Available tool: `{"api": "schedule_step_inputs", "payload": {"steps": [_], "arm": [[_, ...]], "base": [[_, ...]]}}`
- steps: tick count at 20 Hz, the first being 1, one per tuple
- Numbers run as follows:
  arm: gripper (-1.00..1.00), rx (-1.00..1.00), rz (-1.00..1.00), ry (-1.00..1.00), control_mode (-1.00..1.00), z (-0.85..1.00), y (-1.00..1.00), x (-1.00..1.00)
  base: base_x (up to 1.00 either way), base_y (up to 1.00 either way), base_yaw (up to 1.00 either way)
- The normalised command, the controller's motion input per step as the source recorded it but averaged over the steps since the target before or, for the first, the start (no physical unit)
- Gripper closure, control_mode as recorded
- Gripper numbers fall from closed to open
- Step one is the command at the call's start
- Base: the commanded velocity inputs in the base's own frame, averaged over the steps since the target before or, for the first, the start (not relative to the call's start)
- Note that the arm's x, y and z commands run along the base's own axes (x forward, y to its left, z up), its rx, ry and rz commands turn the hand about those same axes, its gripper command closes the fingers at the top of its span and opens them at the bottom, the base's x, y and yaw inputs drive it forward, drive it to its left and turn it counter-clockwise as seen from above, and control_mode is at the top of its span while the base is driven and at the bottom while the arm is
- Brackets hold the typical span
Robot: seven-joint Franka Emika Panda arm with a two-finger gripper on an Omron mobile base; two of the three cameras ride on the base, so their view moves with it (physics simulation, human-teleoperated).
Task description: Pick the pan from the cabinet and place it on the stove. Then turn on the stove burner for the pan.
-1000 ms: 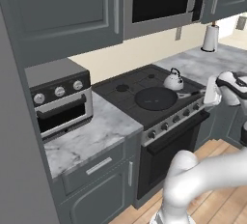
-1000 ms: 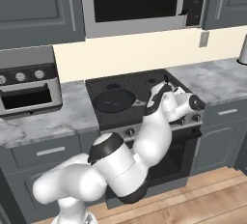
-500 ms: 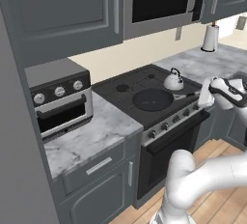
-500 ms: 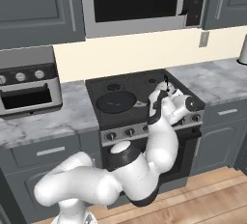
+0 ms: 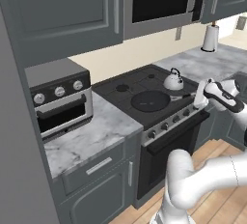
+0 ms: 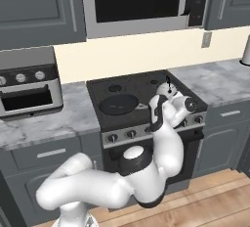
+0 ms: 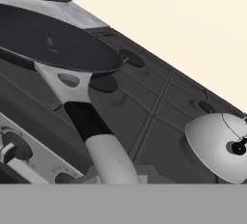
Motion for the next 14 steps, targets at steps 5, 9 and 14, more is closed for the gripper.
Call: {"api": "schedule_step_inputs", "payload": {"steps": [5,9,14], "arm": [[1.0,0.0,0.0,0.02,-1.0,-0.25,0.0,0.28],[1.0,0.0,0.0,0.01,-1.0,-0.29,0.0,0.3],[1.0,0.0,-0.01,0.0,-1.0,-0.3,0.0,0.31]], "base": [[0.0,0.0,0.0],[0.0,0.0,0.0],[0.0,0.0,0.0]]}}
